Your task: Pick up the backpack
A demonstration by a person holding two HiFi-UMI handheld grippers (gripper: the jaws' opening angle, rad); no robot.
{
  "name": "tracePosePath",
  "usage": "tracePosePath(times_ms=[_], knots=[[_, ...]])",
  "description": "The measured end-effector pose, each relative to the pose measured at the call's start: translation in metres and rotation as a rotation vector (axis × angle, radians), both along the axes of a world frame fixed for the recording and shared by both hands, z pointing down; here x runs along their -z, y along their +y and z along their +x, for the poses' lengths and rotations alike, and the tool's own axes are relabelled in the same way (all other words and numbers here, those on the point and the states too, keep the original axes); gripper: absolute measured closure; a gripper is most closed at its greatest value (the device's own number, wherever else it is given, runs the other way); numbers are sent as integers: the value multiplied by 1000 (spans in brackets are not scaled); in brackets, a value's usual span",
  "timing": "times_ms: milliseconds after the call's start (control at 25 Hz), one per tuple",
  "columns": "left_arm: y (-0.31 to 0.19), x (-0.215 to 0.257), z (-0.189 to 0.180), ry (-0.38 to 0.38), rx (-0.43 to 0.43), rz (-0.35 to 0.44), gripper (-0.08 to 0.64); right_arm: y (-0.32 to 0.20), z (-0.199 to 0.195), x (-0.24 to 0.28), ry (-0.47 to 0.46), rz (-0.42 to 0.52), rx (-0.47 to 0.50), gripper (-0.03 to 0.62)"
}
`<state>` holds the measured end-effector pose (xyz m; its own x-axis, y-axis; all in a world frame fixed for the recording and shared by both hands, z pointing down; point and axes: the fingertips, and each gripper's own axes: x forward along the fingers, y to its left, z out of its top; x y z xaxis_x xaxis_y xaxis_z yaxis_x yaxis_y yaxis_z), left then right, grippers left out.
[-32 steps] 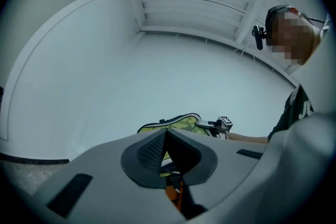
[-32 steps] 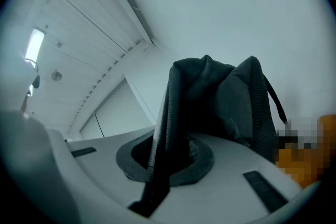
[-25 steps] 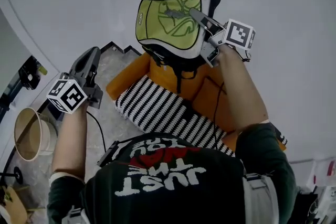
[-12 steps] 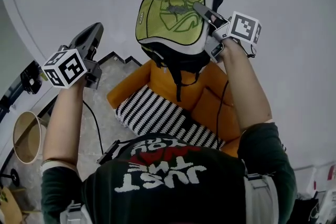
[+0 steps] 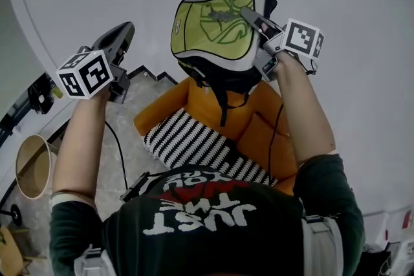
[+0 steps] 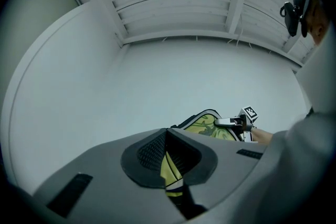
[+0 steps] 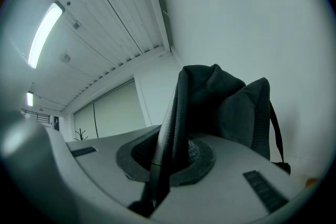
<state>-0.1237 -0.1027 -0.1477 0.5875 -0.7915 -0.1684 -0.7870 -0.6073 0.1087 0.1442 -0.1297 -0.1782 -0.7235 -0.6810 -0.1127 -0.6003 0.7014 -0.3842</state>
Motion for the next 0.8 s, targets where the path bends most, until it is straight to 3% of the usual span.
tracePosePath(times_ms=[800], knots=[[-3,13,-4,0,6,0,549,-2,2,-3,-7,-33,-1,548]])
